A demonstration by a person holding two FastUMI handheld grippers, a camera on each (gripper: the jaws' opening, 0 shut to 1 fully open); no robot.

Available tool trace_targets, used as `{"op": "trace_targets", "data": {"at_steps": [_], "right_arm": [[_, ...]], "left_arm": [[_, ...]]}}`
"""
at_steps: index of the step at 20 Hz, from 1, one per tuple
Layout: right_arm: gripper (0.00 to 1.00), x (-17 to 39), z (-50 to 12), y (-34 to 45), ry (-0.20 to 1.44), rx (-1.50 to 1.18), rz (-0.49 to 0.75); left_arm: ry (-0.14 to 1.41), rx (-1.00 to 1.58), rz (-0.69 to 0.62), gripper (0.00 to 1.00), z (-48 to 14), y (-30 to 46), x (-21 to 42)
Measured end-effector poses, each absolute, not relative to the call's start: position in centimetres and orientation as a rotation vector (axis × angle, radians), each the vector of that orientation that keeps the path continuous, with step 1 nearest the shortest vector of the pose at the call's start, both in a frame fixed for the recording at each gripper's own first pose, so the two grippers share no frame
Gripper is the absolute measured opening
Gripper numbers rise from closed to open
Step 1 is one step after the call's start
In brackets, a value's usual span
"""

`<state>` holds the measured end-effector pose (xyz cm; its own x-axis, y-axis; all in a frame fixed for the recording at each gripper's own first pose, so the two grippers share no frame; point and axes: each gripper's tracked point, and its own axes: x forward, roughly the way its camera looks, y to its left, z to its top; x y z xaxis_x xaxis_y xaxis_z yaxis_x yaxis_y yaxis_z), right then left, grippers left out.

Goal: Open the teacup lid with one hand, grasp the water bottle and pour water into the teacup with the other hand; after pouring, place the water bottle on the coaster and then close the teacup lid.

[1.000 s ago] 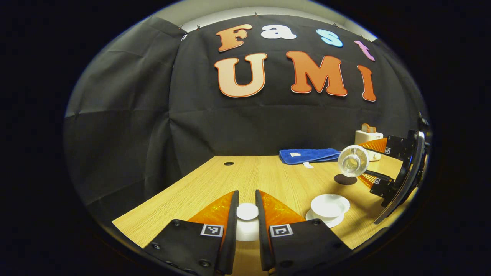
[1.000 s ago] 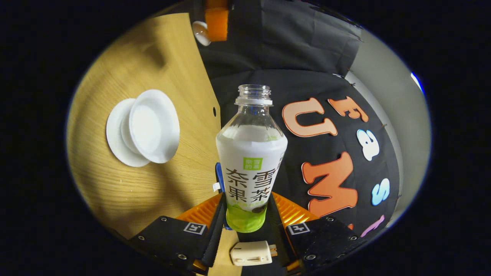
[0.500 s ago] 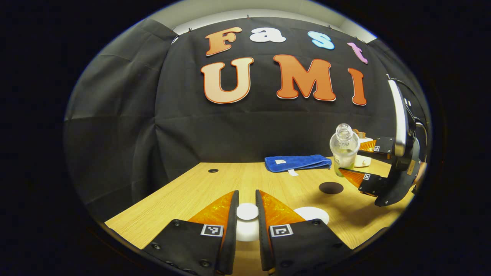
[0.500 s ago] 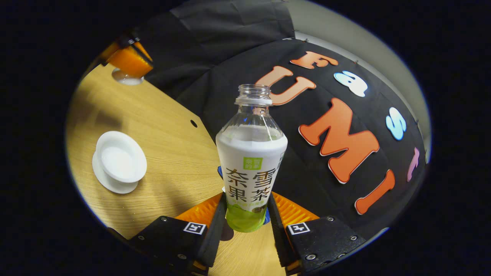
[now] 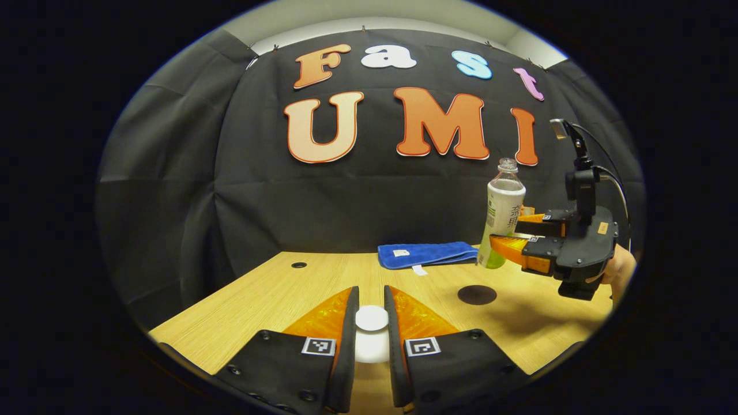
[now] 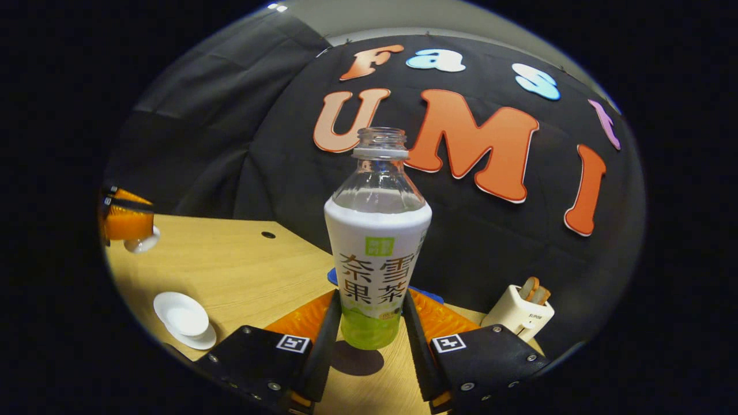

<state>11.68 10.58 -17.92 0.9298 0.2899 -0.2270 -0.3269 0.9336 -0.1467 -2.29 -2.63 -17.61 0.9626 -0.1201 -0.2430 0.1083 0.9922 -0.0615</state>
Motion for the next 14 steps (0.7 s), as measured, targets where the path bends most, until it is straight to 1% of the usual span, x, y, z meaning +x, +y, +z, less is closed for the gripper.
{"op": "trace_targets", "data": {"at_steps": [2,3,10,14], "right_arm": [[0.63,12.6,-17.8,10.3,0.219,-0.131,0.314],[0.63,12.7,-17.8,10.2,0.225,-0.111,0.313],[0.63,13.3,-20.1,10.1,0.287,-0.003,0.319],[0.63,14.1,-23.3,9.7,0.356,0.008,0.296]], "left_arm": [[0.243,-0.061,-0.132,0.3,-17.4,-3.6,-2.0],[0.242,-0.072,-0.142,0.29,-17.3,-4.1,-2.0],[0.261,-0.096,-0.192,0.3,-18.0,-7.2,-1.9],[0.278,-0.092,-0.205,0.3,-18.6,-8.2,-2.0]]}}
